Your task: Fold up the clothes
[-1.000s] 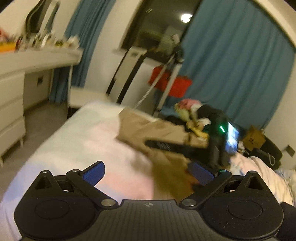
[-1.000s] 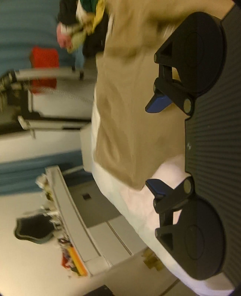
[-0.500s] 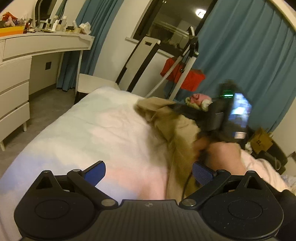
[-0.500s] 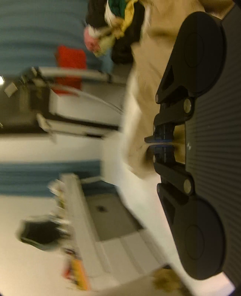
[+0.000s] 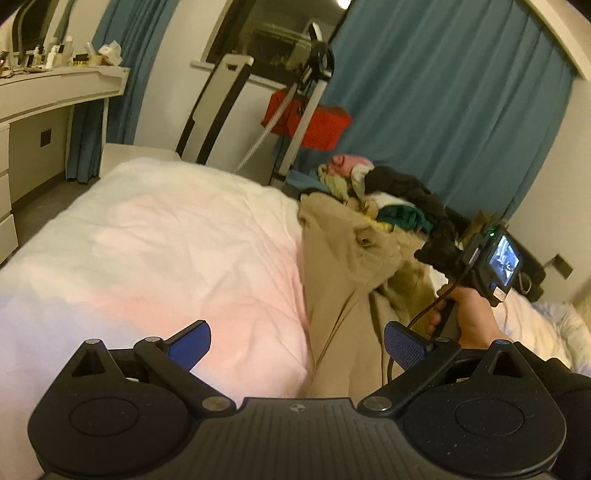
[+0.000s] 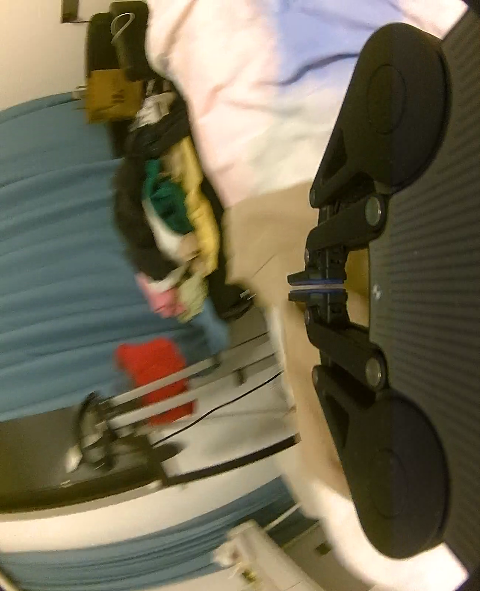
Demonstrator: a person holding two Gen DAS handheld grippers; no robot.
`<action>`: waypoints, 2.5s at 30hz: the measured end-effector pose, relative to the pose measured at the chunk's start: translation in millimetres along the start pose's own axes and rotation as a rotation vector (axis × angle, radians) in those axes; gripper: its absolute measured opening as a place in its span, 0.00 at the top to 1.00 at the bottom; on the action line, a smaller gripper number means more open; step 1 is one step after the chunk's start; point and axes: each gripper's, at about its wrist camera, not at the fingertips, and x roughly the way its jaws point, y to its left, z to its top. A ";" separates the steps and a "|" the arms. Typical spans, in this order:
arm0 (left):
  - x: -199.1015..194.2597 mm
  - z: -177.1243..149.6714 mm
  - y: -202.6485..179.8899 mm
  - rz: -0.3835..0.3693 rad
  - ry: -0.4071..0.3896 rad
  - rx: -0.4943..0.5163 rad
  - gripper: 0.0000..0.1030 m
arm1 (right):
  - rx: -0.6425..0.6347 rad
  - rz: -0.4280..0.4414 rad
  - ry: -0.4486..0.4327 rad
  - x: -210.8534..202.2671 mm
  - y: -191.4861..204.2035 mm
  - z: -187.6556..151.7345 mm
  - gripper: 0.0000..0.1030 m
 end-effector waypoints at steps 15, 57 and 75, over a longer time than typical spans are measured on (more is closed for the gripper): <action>33.1 -4.0 -20.1 -0.051 0.104 0.049 0.02 | -0.109 0.271 0.127 -116.7 4.2 -15.5 0.13; -70.3 -107.4 -159.8 0.162 0.181 0.608 0.98 | 0.179 0.219 0.290 -280.7 -98.8 -79.7 0.13; -19.7 -116.9 -166.3 -0.105 0.406 0.537 0.45 | 0.193 0.170 0.237 -279.3 -100.6 -75.3 0.13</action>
